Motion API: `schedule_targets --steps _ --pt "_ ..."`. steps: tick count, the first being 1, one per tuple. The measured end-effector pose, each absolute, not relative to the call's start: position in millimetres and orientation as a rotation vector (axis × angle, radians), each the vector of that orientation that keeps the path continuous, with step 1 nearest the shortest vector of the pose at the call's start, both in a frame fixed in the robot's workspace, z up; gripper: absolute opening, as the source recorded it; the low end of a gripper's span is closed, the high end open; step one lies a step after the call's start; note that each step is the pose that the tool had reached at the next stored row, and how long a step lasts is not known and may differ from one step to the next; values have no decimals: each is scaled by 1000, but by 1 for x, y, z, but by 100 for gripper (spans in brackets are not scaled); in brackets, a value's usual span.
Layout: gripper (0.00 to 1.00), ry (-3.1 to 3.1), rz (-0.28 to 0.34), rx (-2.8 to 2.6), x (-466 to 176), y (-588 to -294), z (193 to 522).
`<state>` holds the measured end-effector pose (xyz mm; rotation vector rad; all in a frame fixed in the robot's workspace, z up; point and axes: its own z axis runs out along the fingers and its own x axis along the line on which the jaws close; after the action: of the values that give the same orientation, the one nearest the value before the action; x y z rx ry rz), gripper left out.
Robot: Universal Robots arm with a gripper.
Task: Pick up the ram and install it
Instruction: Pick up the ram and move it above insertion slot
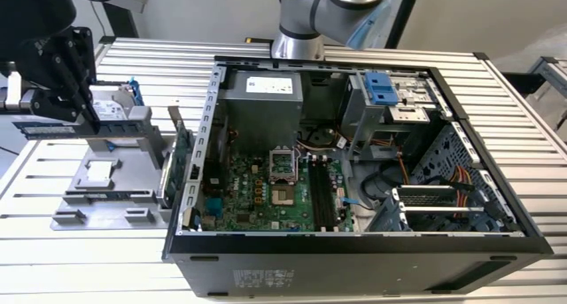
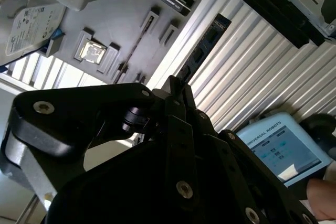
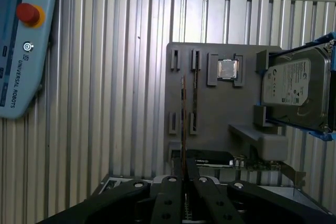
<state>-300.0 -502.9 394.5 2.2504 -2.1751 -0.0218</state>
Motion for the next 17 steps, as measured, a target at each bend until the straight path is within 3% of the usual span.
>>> schedule_targets --steps 17 --pt "0 -2175 -22 2250 -295 -503 394"
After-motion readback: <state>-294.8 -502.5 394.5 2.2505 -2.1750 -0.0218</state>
